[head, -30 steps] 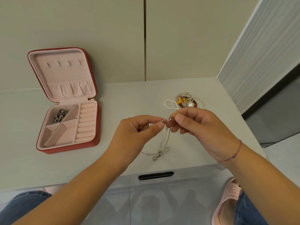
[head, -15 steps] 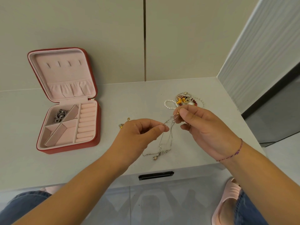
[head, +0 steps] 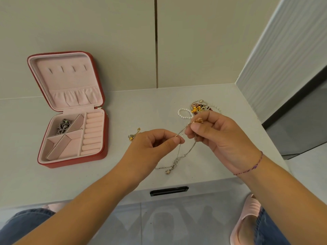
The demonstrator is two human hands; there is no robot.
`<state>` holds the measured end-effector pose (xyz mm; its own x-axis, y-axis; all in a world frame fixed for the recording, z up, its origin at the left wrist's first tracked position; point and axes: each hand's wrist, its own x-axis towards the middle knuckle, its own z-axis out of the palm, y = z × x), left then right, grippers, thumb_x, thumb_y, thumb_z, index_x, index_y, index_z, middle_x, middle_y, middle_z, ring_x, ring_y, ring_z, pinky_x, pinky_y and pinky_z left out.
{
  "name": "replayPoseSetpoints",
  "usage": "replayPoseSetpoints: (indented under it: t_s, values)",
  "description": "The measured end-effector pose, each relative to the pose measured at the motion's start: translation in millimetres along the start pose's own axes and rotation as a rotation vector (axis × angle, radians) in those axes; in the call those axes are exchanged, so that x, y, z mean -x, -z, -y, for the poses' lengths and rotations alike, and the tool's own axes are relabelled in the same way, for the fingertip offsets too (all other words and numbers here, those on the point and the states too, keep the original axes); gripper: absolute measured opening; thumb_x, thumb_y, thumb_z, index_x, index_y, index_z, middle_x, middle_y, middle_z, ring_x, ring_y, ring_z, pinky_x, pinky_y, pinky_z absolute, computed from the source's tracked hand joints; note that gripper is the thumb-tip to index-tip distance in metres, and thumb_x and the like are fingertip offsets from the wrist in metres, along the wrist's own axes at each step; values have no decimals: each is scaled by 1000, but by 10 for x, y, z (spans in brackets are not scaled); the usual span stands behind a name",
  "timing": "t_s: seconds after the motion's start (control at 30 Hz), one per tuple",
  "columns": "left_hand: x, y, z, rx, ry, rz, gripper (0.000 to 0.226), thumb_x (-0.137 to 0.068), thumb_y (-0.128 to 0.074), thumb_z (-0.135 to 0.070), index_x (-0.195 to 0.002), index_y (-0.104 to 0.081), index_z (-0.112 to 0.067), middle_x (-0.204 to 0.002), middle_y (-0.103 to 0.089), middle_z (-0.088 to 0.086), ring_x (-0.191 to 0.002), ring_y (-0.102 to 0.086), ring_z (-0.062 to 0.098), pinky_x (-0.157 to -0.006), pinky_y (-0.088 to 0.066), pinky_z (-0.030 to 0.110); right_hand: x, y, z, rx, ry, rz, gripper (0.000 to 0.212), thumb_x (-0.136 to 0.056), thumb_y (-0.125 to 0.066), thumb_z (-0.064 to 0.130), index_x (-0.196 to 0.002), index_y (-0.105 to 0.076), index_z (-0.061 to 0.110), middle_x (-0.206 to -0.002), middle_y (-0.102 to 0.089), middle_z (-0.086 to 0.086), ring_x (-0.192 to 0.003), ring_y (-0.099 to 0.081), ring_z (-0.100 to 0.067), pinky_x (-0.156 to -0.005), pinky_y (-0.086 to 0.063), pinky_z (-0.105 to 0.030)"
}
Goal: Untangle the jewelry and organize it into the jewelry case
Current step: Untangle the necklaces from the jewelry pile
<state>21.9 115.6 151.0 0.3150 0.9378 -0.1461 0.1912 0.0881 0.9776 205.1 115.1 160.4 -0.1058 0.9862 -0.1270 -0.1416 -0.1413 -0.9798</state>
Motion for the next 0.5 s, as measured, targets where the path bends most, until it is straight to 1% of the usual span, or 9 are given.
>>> replayPoseSetpoints:
  t_s: [0.13,0.2,0.27,0.37,0.5]
  values:
    - [3,-10,13,-5,-24,-20,13,-89,-62,-25,-89,-74,-20,-46,-42,-16,-46,-32,3,-48,-29,10,-6,-9,-19,11,26,-28,17,-66,-67,17,-82,-63,11,-81,-69,-7,-78,-61,-16,-69,-46,-24]
    - [0,-12,16,17,-33,-29,12,-88,-63,-25,-91,-74,-22,-49,-35,-10,-46,-28,5,-45,-27,12,-5,-16,-25,7,34,-26,17,-66,-68,16,-81,-63,11,-84,-68,-8,-80,-60,-16,-68,-47,-21]
    - [-4,-9,13,34,-46,-44,12,-87,-65,-25,-94,-74,-25,-51,-29,-6,-46,-26,7,-45,-26,12,-1,-20,-26,4,35,-11,15,-66,-68,15,-80,-63,10,-83,-69,-6,-79,-61,-15,-68,-48,-21]
    - [-11,-1,2,48,-83,-60,13,-84,-67,-25,-94,-75,-25,-53,-24,-2,-47,-24,8,-46,-26,12,8,-24,-18,23,26,19,14,-68,-67,16,-81,-62,11,-80,-71,-6,-77,-64,-15,-69,-48,-22]
    - [-4,5,-19,75,-105,-89,12,-79,-69,-24,-88,-76,-22,-53,-23,2,-47,-22,9,-46,-27,11,23,-38,-8,26,16,31,15,-69,-66,16,-82,-62,9,-78,-72,-5,-75,-66,-15,-68,-49,-23]
